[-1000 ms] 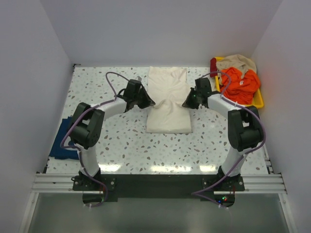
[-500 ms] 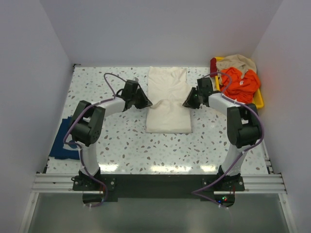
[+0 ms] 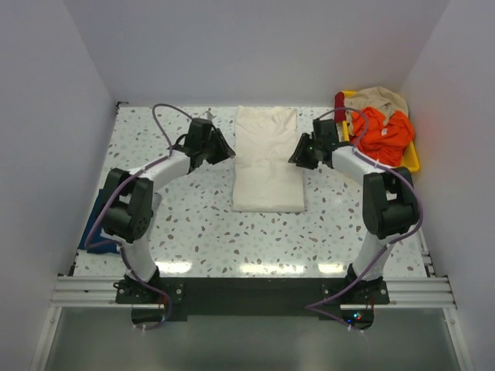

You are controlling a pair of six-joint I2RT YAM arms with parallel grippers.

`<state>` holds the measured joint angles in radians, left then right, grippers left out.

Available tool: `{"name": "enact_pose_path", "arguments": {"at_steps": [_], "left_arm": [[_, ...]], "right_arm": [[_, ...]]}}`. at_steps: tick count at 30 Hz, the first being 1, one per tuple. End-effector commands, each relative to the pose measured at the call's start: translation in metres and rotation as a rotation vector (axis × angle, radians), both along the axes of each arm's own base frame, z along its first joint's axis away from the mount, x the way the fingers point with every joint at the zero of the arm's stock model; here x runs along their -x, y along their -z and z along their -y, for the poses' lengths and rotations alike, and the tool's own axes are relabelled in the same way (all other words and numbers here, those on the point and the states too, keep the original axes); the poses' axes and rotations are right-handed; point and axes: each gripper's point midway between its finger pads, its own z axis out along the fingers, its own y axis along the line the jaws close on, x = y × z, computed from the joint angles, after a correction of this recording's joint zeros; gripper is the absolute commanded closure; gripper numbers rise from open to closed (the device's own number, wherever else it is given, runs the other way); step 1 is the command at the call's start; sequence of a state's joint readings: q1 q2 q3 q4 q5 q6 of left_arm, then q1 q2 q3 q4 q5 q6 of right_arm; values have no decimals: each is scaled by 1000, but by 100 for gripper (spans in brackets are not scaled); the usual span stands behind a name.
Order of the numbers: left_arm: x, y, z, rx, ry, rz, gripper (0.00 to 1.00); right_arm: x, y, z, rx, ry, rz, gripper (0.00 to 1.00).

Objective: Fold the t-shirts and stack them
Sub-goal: Fold the tshirt

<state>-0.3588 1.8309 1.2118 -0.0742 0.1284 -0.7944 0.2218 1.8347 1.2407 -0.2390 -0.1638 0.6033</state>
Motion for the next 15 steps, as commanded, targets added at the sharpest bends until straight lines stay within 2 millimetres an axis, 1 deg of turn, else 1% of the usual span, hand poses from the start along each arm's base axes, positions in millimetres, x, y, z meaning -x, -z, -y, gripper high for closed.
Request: {"name": "enact_pose_path", "arguments": {"at_steps": [1, 2, 3, 4, 5, 6, 7, 8, 9, 10, 11, 13, 14, 15], "left_arm": [[1, -28, 25, -42, 62, 81, 65], [4, -26, 36, -36, 85, 85, 73], [4, -26, 43, -27, 104, 86, 77], [4, -13, 49, -28, 119, 66, 80], [4, -10, 57, -21, 139, 67, 85], [0, -10, 63, -11, 157, 70, 87], [-1, 5, 66, -14, 165, 47, 88], [-6, 7, 69, -1, 172, 56, 89], [-9, 9, 72, 8, 181, 54, 90], [-12, 24, 66, -1, 171, 29, 91], [-21, 22, 65, 14, 162, 62, 91], [-23, 43, 53, 25, 129, 13, 91], [-25, 53, 41, 42, 112, -2, 92], [-25, 61, 35, 49, 99, -16, 92]], "right_arm": [[1, -3, -8, 60, -54, 27, 63], [-1, -2, -9, 64, -63, 27, 64], [-3, -2, -12, 66, -73, 32, 65], [-4, -2, -14, 73, -84, 35, 66], [-4, 6, -15, 84, -93, 17, 66], [-8, 3, -17, 87, -99, 25, 66], [-10, 5, -18, 93, -104, 19, 67], [-9, 15, -17, 103, -104, -6, 67], [-13, 15, -16, 109, -101, -6, 67], [-13, 20, -14, 119, -98, -18, 68], [-15, 22, -12, 126, -93, -23, 68], [-17, 34, -8, 143, -86, -44, 68], [-19, 36, -5, 146, -81, -52, 68], [-18, 46, -4, 152, -81, -75, 68]]}}
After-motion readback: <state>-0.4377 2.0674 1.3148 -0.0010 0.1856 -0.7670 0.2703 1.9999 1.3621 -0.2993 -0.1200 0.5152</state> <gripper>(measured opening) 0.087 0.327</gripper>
